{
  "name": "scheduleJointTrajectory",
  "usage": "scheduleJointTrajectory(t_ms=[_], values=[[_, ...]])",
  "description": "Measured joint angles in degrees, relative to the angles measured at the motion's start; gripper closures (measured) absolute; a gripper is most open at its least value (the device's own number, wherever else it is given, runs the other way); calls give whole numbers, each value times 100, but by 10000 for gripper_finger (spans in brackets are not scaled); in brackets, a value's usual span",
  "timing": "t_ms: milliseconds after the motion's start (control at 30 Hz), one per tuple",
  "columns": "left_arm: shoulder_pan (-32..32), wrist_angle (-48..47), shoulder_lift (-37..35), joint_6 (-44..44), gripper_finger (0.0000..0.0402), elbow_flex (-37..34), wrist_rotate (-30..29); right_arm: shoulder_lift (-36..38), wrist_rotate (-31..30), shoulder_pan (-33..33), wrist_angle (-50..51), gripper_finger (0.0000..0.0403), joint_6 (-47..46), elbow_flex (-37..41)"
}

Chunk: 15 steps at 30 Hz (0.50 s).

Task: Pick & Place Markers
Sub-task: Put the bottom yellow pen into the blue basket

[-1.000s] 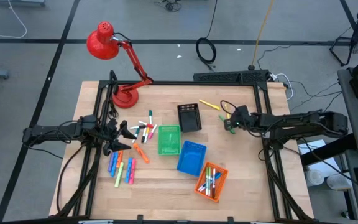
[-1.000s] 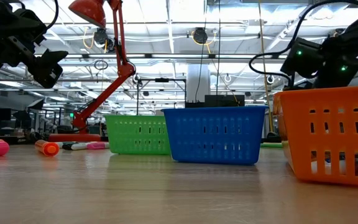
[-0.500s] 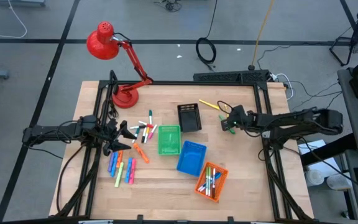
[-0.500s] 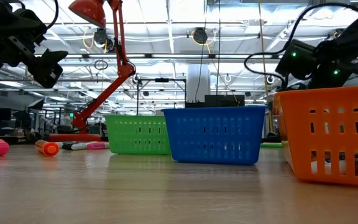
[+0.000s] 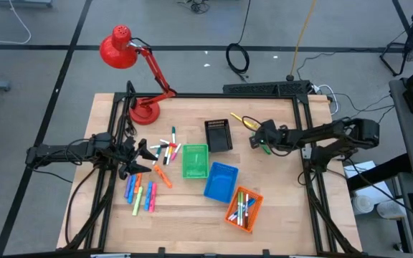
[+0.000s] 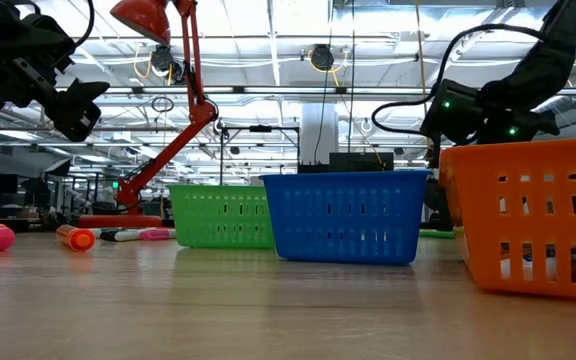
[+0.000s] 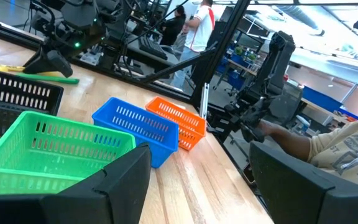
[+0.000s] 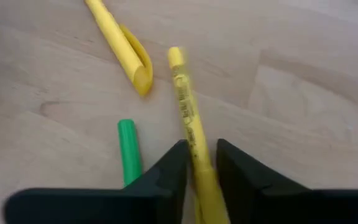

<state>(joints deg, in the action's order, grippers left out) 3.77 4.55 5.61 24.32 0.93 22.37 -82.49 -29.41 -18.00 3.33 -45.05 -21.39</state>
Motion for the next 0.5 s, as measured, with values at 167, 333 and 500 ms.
scheduleJointTrajectory(t_ms=[167, 333, 500], values=[[0, -1, 1, 4, 128, 0, 0, 120, 91, -4, 28, 383, 255, 2], [0, 0, 0, 0, 128, 0, 0, 422, 129, -4, 28, 381, 420, 7], [0, -1, 1, 0, 128, 0, 0, 1189, 405, 15, 21, 383, 597, 50]])
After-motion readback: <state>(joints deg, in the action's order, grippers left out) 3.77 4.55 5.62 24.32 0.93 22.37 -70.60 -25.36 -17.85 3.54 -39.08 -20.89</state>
